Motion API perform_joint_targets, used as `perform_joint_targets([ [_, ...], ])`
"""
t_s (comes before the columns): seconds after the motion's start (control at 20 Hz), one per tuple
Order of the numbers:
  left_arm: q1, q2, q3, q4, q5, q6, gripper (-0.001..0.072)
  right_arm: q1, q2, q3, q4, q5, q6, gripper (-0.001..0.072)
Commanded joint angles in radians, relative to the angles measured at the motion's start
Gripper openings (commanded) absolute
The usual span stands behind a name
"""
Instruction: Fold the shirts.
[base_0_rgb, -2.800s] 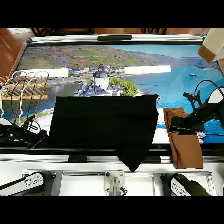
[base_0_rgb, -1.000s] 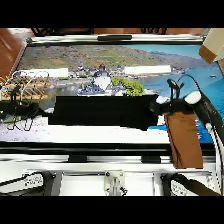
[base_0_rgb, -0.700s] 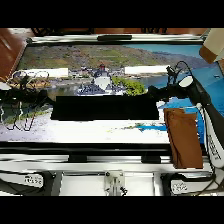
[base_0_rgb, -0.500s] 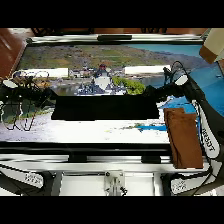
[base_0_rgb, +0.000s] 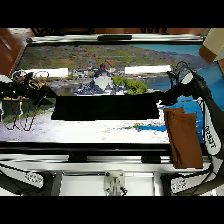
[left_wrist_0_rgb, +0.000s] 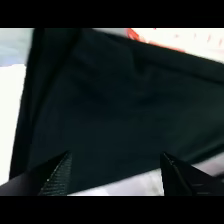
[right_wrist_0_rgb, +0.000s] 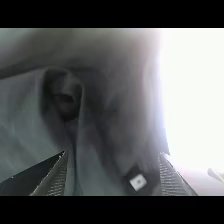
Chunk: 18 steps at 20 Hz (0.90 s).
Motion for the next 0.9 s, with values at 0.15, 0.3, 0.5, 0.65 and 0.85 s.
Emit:
perform_joint_targets([
  [0.15, -0.028, 0.002, 0.010, -0.003, -0.080, 0.001, 0.0653, -0.006, -0.055, 0.002, 0.032, 0.010, 0.002, 0.0673],
  [0.3, -0.046, 0.002, 0.010, -0.003, -0.080, 0.001, 0.0653, -0.006, -0.088, 0.002, 0.078, 0.011, 0.003, 0.0673],
  [0.5, -0.079, 0.002, 0.010, -0.003, -0.080, 0.001, 0.0653, -0.005, -0.143, 0.002, 0.274, 0.014, -0.024, 0.0674],
  [0.65, -0.101, 0.002, 0.010, -0.003, -0.080, 0.001, 0.0653, 0.011, -0.159, 0.002, 0.340, 0.013, -0.046, 0.0673],
  [0.85, -0.122, 0.002, 0.010, -0.004, -0.080, 0.000, 0.0653, 0.061, -0.161, 0.002, 0.304, 0.014, -0.046, 0.0507],
])
